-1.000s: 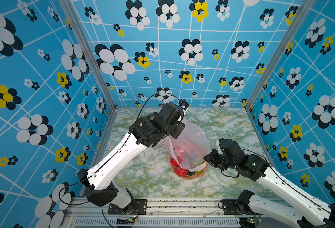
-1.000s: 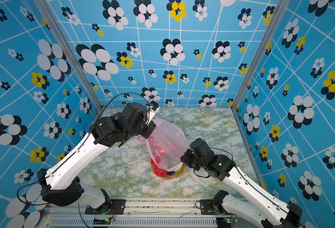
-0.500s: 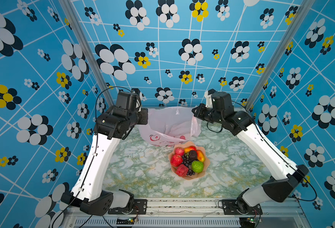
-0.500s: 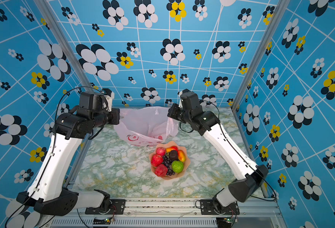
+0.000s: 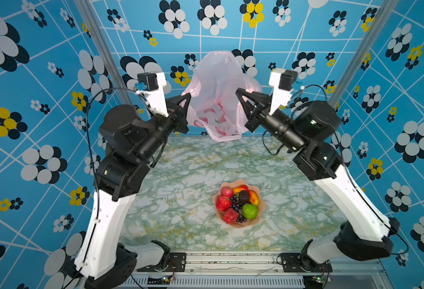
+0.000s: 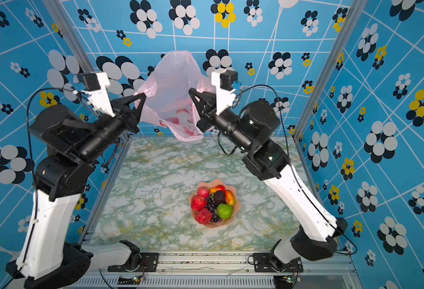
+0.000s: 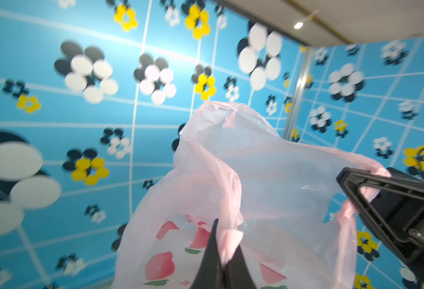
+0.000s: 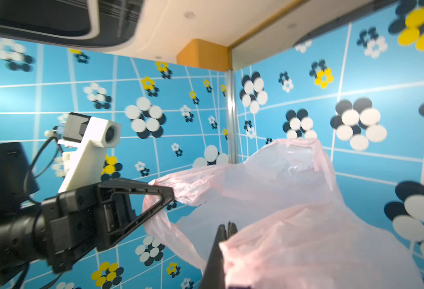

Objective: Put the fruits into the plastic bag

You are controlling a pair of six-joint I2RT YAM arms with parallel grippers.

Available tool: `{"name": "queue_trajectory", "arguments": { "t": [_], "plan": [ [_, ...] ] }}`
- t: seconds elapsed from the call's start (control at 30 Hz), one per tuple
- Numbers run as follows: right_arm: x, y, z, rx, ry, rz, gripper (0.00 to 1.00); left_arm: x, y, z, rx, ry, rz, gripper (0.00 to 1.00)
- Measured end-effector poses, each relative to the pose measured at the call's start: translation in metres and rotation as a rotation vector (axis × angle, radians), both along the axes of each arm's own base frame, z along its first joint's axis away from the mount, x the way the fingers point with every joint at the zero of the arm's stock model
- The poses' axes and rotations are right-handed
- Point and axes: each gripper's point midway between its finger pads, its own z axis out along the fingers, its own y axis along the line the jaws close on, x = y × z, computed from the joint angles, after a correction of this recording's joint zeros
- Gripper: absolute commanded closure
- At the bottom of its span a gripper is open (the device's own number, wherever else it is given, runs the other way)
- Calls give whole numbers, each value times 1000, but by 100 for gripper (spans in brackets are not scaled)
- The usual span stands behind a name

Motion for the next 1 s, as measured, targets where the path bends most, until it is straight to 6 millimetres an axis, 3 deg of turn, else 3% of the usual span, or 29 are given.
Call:
{"name": "queue_trajectory", "arguments": {
  "t": [0.03, 0.1, 0.17, 0.2, 0.23, 0.27, 0.3, 0.33, 0.37, 0.43, 0.47, 0.5, 0.57, 0.7, 0.8, 0.87, 1.0],
  "plan": [
    [-13, -16, 0, 11, -50, -21, 100, -20, 2, 3, -3, -51, -21, 100],
    [-19, -35, -15, 17, -95, -77, 100, -36, 12, -7, -5, -102, -2, 100],
    [1, -28, -62, -39, -43, -124, 100, -29, 15, -41, 15, -91, 37, 100],
    [19, -17, -98, -89, 19, -138, 100, -13, 10, -71, 39, -46, 53, 100],
    [41, -7, -140, -146, 105, -149, 100, 8, 8, -105, 68, 23, 79, 100],
    [66, 2, -188, -209, 210, -164, 100, 40, 5, -159, 106, 149, 110, 100],
    [95, 7, -250, -281, 355, -183, 100, 72, 5, -219, 140, 298, 141, 100],
    [115, 6, -305, -340, 482, -204, 100, 93, 9, -270, 157, 431, 166, 100],
    [130, -2, -364, -400, 625, -231, 100, 112, 17, -335, 174, 605, 197, 100],
    [134, -22, -437, -474, 824, -277, 100, 115, 41, -433, 178, 894, 256, 100],
    [129, -34, -465, -512, 918, -299, 100, 105, 54, -468, 166, 1023, 289, 100],
    [126, -38, -470, -518, 949, -305, 100, 96, 60, -482, 159, 1097, 299, 100],
    [128, -36, -451, -479, 940, -302, 100, 94, 57, -464, 118, 1098, 284, 100],
    [135, -32, -379, -348, 826, -288, 100, 103, 49, -377, 9, 923, 228, 100],
    [134, -33, -341, -275, 754, -276, 100, 97, 49, -330, -48, 822, 195, 100],
    [134, -33, -334, -257, 742, -274, 100, 95, 50, -320, -63, 801, 181, 100],
    [137, -30, -341, -261, 759, -273, 100, 97, 49, -328, -75, 839, 168, 100]
  ]
}}
